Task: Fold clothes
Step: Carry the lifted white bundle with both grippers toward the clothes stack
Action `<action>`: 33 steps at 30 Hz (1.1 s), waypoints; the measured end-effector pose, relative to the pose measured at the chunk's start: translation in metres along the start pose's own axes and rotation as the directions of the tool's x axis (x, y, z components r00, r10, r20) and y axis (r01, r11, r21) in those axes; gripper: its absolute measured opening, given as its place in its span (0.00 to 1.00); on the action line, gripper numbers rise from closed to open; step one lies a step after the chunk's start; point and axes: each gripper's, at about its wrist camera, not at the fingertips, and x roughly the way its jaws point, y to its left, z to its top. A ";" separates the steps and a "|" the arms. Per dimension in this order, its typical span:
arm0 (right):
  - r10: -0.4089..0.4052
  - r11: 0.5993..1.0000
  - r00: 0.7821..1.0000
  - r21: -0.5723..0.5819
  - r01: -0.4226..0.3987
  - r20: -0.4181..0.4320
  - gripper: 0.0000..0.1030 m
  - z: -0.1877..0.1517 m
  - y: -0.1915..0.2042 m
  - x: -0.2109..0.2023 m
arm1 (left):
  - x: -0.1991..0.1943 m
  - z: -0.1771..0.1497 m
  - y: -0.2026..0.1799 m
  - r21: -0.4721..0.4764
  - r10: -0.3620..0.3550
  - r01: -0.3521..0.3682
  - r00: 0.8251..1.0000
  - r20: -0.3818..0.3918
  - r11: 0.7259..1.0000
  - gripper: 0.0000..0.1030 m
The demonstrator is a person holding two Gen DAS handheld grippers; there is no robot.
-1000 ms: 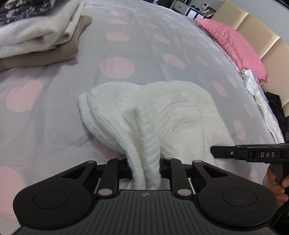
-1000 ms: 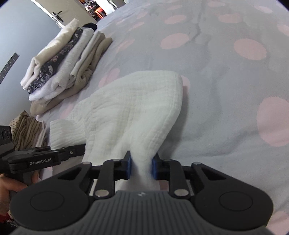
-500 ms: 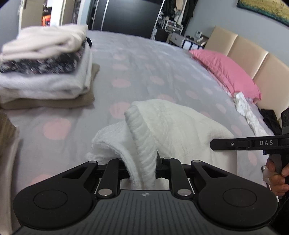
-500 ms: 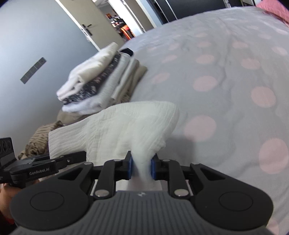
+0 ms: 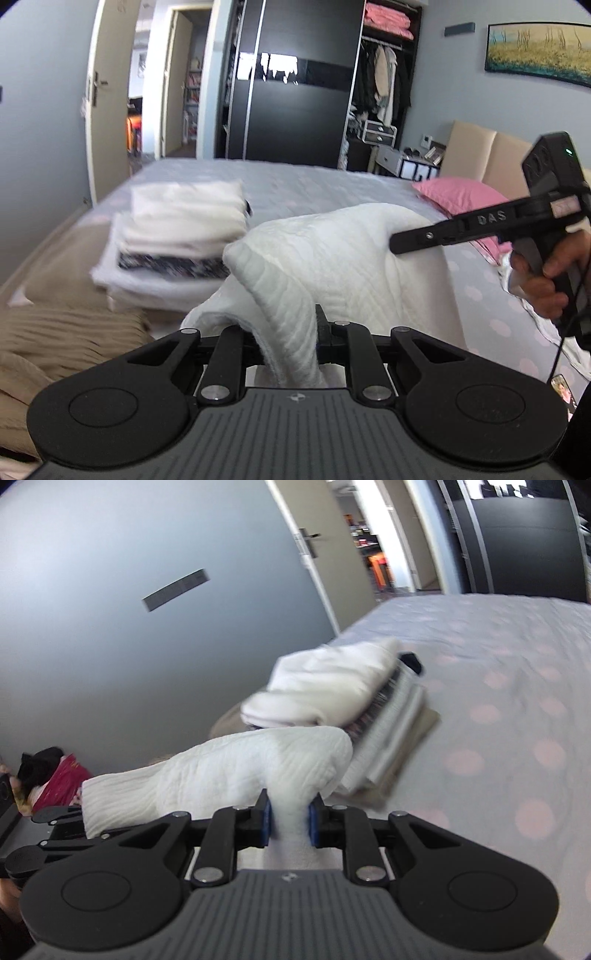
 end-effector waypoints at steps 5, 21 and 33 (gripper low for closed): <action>0.103 0.985 0.994 -0.134 -0.106 -0.030 0.21 0.062 0.047 0.042 | -0.041 0.023 0.027 0.020 0.090 -0.092 0.993 0.076 0.996 0.14; 0.200 0.828 0.930 -0.455 -0.329 -0.308 0.21 0.125 0.208 0.232 | -0.087 0.005 0.146 -0.284 0.359 -0.330 0.931 0.058 0.900 0.14; 0.097 0.816 0.824 -0.430 -0.387 -0.559 0.29 0.106 0.221 0.378 | -0.081 -0.057 0.260 -0.595 0.274 -0.239 0.961 -0.032 0.767 0.18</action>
